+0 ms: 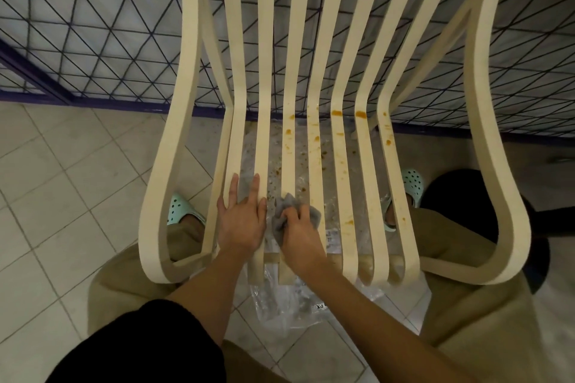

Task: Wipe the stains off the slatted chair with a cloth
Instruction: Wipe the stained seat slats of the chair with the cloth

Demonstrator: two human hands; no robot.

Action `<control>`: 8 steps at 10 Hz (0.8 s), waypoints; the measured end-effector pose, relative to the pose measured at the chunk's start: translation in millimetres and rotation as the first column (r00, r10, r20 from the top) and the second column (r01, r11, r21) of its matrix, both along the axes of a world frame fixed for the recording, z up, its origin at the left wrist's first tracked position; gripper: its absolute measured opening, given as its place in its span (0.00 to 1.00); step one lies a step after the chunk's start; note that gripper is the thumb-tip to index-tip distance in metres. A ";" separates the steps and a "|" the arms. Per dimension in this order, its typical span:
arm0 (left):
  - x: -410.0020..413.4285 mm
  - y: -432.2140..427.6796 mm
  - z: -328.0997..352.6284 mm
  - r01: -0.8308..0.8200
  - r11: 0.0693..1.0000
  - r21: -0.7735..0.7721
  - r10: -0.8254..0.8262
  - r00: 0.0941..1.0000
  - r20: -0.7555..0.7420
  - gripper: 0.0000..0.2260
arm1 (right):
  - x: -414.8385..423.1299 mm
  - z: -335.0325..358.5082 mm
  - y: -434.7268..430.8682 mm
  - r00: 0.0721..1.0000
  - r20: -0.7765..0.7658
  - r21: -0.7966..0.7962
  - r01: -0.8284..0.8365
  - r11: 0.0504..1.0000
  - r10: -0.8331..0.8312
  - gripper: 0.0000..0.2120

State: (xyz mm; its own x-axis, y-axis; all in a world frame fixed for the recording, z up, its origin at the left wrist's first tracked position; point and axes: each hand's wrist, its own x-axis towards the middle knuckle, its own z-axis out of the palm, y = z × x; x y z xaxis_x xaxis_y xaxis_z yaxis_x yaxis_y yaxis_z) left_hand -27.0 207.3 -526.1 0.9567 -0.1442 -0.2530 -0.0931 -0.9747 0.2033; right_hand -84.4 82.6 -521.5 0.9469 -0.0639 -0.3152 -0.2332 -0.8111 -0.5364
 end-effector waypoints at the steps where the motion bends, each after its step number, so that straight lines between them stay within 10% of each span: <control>1: -0.2 -0.3 3.4 -0.002 1.000 -0.016 0.002 1.000 0.002 0.25 | -16.9 1.3 4.0 1.000 -0.005 0.001 -0.003 1.000 0.003 0.17; 8: 1.2 4.6 -15.1 0.089 0.996 -0.009 -0.089 0.995 0.053 0.24 | 75.9 5.0 -15.4 0.998 -0.026 0.011 0.059 0.998 -0.059 0.15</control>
State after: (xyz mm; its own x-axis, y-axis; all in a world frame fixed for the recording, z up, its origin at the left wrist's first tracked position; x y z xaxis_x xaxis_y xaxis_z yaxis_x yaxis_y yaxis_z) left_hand -25.7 211.9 -541.2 0.9519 -0.2319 -0.2004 -0.1904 -0.9598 0.2064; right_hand -8.4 67.2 -516.6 0.9331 -0.1157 -0.3406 -0.2945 -0.7893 -0.5388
